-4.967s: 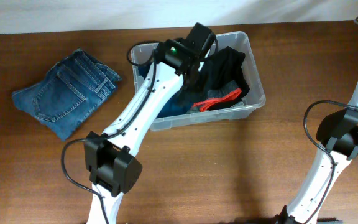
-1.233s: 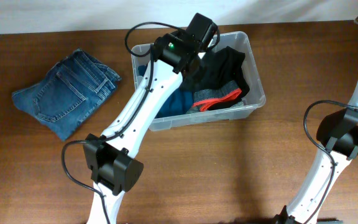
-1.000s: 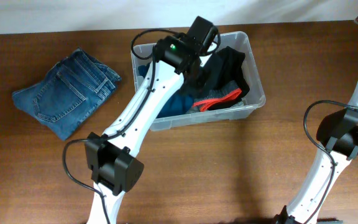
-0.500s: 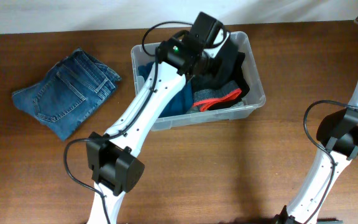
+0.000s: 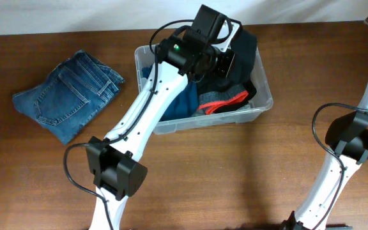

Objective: Pack container
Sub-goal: 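Press and spread the black shirt down inside the container with the left gripper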

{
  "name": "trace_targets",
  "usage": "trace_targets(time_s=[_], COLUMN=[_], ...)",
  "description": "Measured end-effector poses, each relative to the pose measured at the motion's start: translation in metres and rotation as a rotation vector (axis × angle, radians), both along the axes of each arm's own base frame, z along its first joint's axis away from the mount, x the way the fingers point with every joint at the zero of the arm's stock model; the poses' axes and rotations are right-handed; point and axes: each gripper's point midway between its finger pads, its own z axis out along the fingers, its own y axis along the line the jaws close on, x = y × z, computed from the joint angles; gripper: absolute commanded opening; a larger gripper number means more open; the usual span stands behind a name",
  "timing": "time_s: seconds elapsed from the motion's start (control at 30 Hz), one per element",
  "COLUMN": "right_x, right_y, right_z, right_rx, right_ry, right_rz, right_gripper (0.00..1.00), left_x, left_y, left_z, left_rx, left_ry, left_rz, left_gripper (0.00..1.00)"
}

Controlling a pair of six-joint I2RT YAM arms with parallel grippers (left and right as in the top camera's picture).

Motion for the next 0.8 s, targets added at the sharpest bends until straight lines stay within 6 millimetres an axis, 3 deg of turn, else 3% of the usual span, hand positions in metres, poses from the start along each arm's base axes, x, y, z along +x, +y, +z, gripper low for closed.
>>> trace_targets(time_s=[0.23,0.47,0.6,0.8], right_x=[0.000,0.000,0.000,0.000], right_y=[0.000,0.000,0.000,0.000], right_z=[0.000,0.000,0.000,0.000], right_rx=[0.000,0.000,0.000,0.000], right_ry=[0.000,0.000,0.000,0.000], right_rz=[0.000,0.000,0.000,0.000], right_gripper=[0.98,0.98,0.99,0.98], left_x=[-0.029,-0.041,-0.038,-0.040], left_y=[-0.001,-0.002,0.016,0.070], left_z=[-0.022,-0.078,-0.097,-0.115], left_rx=[0.003,0.056,0.118,0.299], left_ry=[0.166,0.342,0.391,0.460], left_rz=[-0.063,-0.084,-0.036,0.093], left_gripper=[0.00,0.01,0.00,0.02])
